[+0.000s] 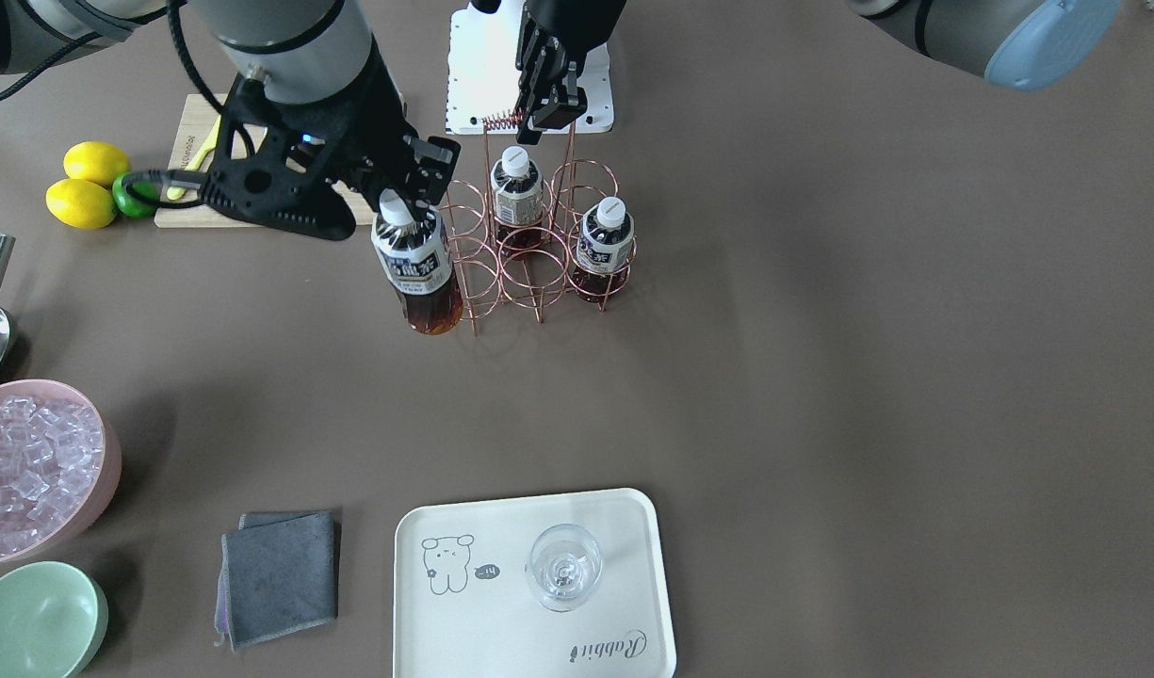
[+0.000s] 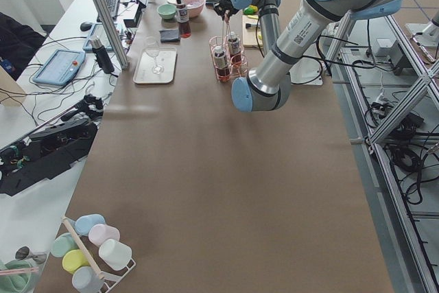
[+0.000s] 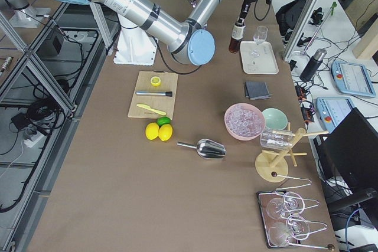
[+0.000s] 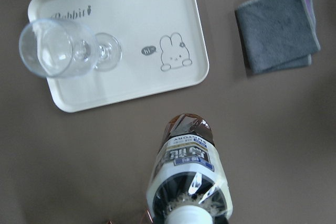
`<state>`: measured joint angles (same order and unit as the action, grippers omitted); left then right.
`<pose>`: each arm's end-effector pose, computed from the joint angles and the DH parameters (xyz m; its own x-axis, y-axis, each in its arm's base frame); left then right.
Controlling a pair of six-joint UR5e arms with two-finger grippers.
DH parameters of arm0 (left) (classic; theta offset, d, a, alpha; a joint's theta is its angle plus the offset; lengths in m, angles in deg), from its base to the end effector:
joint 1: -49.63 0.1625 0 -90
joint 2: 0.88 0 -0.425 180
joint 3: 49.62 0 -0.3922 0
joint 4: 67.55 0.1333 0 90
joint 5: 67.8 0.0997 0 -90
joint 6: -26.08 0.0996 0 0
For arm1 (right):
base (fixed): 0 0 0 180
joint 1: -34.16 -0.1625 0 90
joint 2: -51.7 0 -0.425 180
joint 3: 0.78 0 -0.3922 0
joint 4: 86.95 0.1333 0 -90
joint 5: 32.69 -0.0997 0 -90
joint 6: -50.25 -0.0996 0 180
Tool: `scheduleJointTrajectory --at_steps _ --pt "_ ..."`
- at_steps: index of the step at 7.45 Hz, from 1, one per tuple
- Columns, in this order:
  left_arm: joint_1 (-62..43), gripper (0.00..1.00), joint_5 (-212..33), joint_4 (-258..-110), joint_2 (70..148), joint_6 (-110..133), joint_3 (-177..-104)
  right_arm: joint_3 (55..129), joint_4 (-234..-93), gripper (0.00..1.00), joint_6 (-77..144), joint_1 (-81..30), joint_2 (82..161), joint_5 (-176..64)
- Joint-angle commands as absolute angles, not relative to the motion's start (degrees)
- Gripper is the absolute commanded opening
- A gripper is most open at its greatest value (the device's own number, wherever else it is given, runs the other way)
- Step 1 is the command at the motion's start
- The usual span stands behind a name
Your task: Take tea from basket to plate
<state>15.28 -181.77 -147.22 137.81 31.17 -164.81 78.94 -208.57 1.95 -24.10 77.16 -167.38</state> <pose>0.4050 -0.3893 0.0176 0.1818 0.9782 -0.1008 -0.3854 0.1652 0.9078 -0.3313 -0.6559 0.0538 0.6700 0.1841 0.7192 -0.0221 0.9733 -0.2286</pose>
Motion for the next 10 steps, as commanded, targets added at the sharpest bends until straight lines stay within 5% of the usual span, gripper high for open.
scheduleJointTrajectory --at_steps 1,10 --pt "13.96 0.00 -182.06 -147.00 137.72 31.09 -166.42 53.95 -184.23 0.00 5.60 -26.23 73.68 -169.28" --pt "-7.81 0.00 -197.95 -146.47 119.55 45.28 -176.10 42.12 -173.53 0.00 12.90 -21.65 67.87 -158.11"
